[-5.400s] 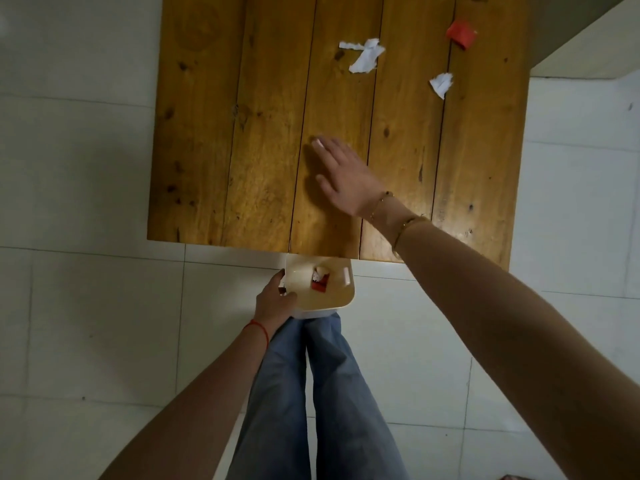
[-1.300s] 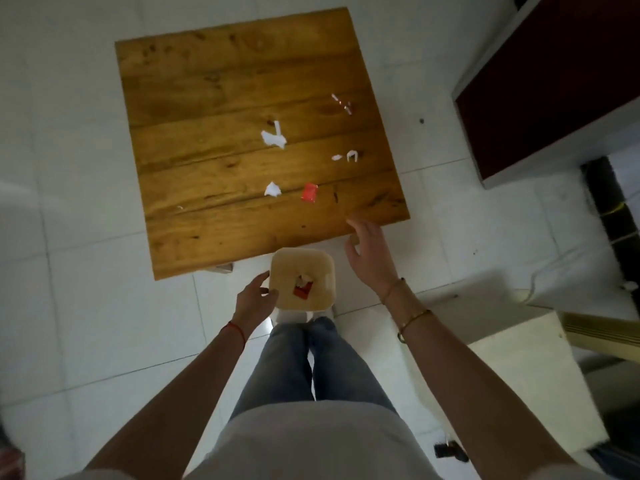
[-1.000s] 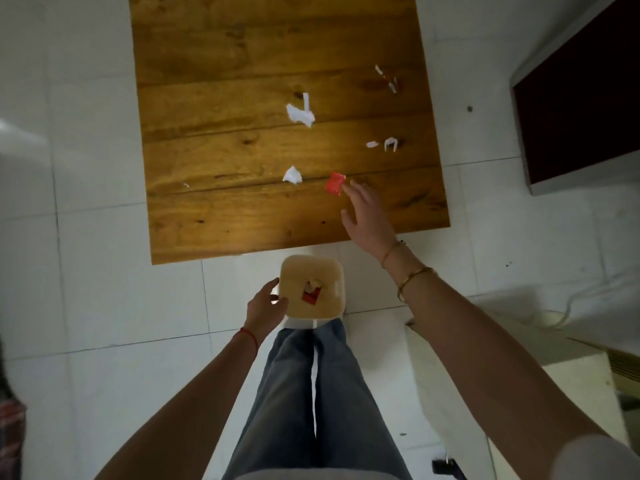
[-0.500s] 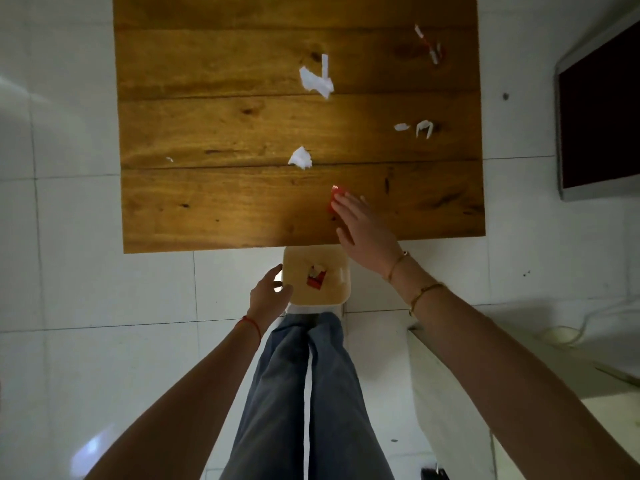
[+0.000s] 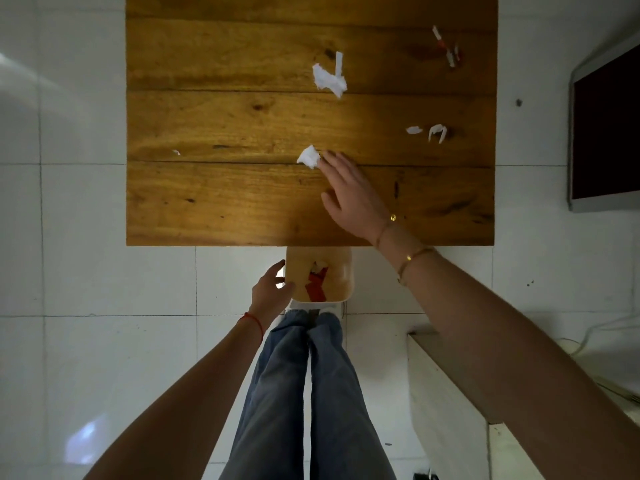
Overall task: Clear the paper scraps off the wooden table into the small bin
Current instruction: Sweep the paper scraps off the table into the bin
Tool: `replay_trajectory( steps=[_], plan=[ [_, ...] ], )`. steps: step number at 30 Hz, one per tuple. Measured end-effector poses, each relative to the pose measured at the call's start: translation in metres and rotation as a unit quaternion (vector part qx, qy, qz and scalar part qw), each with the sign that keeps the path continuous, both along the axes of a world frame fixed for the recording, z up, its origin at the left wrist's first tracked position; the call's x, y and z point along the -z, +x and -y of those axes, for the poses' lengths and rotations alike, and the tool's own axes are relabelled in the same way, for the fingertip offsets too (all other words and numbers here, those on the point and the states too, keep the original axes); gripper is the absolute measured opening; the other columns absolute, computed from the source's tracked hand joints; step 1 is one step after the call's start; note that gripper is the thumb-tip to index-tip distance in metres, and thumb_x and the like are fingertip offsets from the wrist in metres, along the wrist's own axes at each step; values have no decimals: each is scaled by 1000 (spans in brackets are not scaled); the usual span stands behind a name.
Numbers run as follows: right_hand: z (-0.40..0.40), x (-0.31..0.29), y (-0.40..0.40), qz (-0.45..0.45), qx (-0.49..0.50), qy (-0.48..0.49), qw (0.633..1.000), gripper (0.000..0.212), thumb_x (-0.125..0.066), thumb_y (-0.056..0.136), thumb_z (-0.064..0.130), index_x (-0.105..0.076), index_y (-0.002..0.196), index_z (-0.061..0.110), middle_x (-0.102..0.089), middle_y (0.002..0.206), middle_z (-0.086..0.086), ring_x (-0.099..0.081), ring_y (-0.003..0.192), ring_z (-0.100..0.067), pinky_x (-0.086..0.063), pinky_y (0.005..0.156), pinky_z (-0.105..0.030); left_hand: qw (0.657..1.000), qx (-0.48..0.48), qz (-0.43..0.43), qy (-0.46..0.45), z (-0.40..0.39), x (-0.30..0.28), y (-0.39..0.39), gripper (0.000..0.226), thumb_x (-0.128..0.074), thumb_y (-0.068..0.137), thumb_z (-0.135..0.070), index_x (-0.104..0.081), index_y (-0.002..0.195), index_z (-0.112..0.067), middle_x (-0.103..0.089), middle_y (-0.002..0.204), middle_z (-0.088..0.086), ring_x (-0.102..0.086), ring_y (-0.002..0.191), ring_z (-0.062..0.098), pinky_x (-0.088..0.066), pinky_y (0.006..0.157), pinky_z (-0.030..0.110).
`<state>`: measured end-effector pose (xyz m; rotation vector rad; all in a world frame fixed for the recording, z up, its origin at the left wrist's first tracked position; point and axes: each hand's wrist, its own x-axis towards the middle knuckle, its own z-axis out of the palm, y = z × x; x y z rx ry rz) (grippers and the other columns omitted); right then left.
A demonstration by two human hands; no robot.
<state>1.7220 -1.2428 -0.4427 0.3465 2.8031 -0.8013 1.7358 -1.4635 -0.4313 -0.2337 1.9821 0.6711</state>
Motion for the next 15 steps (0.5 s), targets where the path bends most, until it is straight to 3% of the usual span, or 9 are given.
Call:
replay_trajectory(
  steps=[4, 7, 11, 15],
  plan=[
    [-3, 12, -34, 37, -43, 20, 998, 58, -38, 98, 27, -18, 151, 12, -12, 161, -5, -4, 148, -21, -3, 121, -40, 1000, 3, 2, -3, 2, 3, 0, 55, -53, 90, -17, -38, 143, -21, -59, 133, 12, -59, 117, 30, -48, 100, 42],
    [7, 17, -28, 39, -72, 26, 996, 55, -38, 98, 25, -24, 149, 14, -18, 160, -4, -4, 148, -20, -3, 121, -39, 1000, -1, 2, -1, 2, 4, 1, 54, -53, 91, -18, -39, 143, -22, -58, 133, 11, -58, 119, 30, -47, 99, 41],
    [29, 11, 17, -1, -119, 25, 993, 47, -39, 96, 26, -35, 143, 20, -32, 154, -3, -11, 147, -23, -7, 121, -42, 1000, 2, 2, 4, 3, 3, 2, 54, -54, 91, -20, -39, 143, -22, -58, 134, 11, -58, 119, 30, -47, 99, 41],
    [62, 6, 82, 15, -173, -4, 985, 44, -35, 98, 30, -42, 140, 18, -37, 151, -3, -16, 146, -23, -10, 121, -43, 1000, -3, 11, 11, 7, -1, 7, 55, -55, 89, -18, -39, 142, -22, -59, 133, 11, -59, 116, 29, -49, 93, 34]
  ],
)
